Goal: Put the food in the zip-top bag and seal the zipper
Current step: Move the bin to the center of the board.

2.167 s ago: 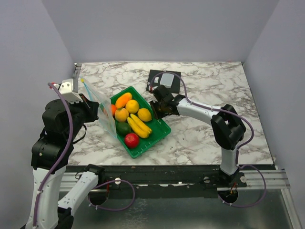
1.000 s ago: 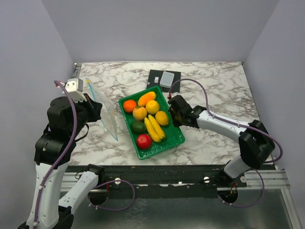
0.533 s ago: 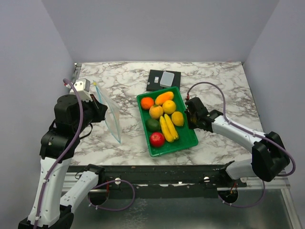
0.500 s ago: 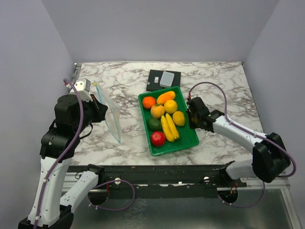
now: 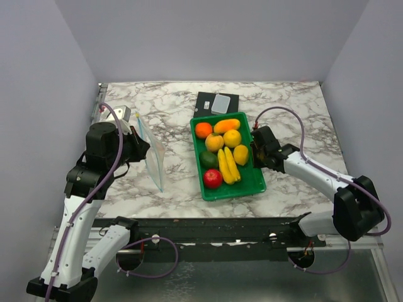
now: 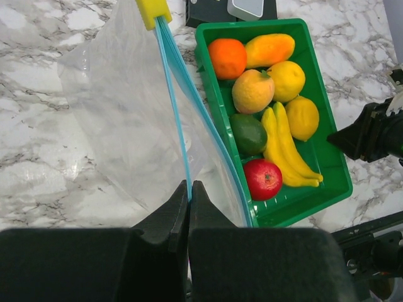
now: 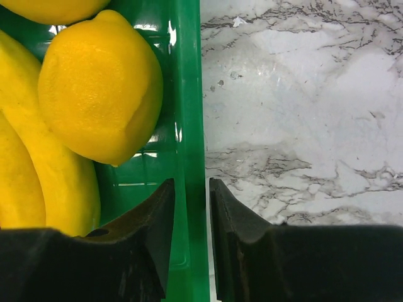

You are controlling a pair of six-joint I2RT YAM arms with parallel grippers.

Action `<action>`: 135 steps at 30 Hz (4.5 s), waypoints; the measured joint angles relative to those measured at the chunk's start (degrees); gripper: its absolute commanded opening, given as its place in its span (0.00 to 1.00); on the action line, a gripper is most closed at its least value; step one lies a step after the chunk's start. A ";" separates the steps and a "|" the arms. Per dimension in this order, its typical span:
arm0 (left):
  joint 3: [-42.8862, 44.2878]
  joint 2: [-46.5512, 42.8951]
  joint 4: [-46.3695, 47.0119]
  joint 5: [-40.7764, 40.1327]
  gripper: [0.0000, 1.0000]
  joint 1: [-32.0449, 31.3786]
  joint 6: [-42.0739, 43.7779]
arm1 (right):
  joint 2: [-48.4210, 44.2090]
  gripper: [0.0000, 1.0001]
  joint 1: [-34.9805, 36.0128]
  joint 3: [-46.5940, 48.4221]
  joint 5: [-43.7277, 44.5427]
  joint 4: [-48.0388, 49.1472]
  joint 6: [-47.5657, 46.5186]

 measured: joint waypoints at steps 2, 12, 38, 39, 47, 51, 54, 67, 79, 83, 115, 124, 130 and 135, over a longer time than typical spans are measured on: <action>-0.57 0.00 0.33 0.22 0.00 0.00 0.00 | -0.22 0.41 -0.02 0.22 0.17 -0.04 0.37; -3.28 -0.15 3.30 0.35 0.00 0.00 0.04 | -5.11 0.47 0.17 7.45 -1.66 -2.16 0.90; -7.10 -0.74 5.68 0.33 0.00 0.00 0.50 | 11.08 0.54 21.22 23.37 -5.53 -1.14 5.66; -7.10 -0.85 5.75 0.35 0.00 0.00 0.50 | 11.82 0.54 21.73 23.67 -5.53 -1.03 5.84; -7.30 -1.57 5.86 0.35 0.00 0.00 0.50 | 17.62 0.56 24.61 25.07 -5.33 0.81 7.52; -7.41 -1.75 5.81 0.35 0.00 0.00 0.48 | 20.39 0.56 25.38 26.21 -4.85 1.29 8.41; -7.41 -2.01 5.81 0.35 0.00 0.00 0.48 | 21.94 0.56 25.57 26.91 -4.00 1.46 8.96; -7.41 -2.80 5.77 0.42 0.00 0.00 0.48 | 28.83 0.49 25.77 29.55 -1.68 1.77 10.91; -7.41 -3.52 5.05 0.48 0.00 -0.02 0.48 | 30.77 0.11 26.43 29.62 1.49 1.31 13.73; -7.41 -3.78 4.90 0.48 0.00 0.00 0.48 | 30.25 0.01 26.43 28.30 2.86 1.36 14.99; -7.41 -2.86 4.96 0.55 0.00 -0.02 0.46 | 12.52 0.01 26.34 10.73 9.18 -0.42 16.06; -9.07 -1.36 6.12 1.84 0.00 0.00 0.22 | 13.27 0.01 22.21 9.01 9.57 0.50 13.60; -10.10 0.02 6.78 2.54 0.00 0.00 -0.35 | 13.27 0.01 19.17 8.02 9.62 2.58 12.07; -10.45 0.70 8.09 3.23 0.00 0.00 -1.16 | 13.27 0.14 17.09 7.74 9.55 3.93 10.73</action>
